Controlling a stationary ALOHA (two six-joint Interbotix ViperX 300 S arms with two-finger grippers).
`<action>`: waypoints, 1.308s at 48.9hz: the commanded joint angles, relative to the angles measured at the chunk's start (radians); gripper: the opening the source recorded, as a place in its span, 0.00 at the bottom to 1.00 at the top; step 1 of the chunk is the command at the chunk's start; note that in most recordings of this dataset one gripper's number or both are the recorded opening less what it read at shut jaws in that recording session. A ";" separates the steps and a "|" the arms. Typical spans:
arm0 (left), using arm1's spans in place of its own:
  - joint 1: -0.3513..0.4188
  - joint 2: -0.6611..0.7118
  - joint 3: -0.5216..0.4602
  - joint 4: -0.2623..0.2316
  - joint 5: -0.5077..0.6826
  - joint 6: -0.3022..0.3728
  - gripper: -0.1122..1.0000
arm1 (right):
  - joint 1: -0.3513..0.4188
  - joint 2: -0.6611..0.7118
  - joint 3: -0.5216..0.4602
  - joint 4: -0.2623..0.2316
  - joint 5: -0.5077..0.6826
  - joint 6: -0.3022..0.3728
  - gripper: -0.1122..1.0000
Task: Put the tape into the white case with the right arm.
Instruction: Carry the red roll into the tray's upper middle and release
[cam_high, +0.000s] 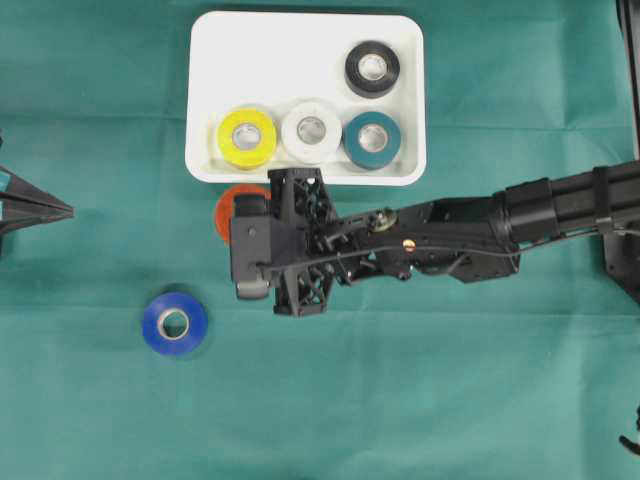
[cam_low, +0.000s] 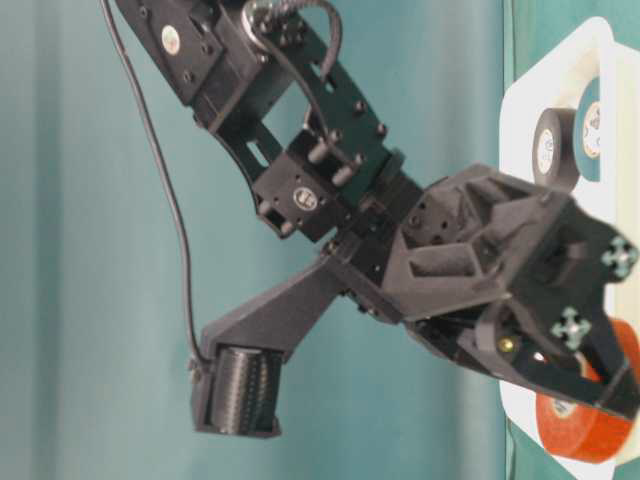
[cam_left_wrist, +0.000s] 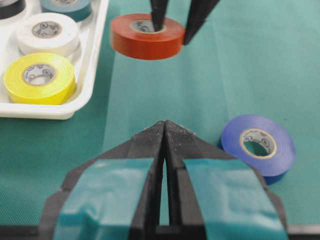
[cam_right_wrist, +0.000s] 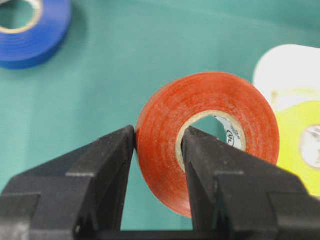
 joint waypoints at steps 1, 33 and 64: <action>0.003 0.008 -0.012 -0.003 -0.005 0.002 0.10 | -0.032 -0.041 -0.026 -0.005 0.002 0.000 0.12; 0.003 0.006 -0.011 -0.002 -0.005 0.002 0.10 | -0.267 -0.048 -0.029 -0.012 -0.037 -0.008 0.12; 0.003 0.006 -0.011 -0.003 -0.005 0.002 0.10 | -0.380 -0.117 0.084 -0.055 0.020 -0.009 0.12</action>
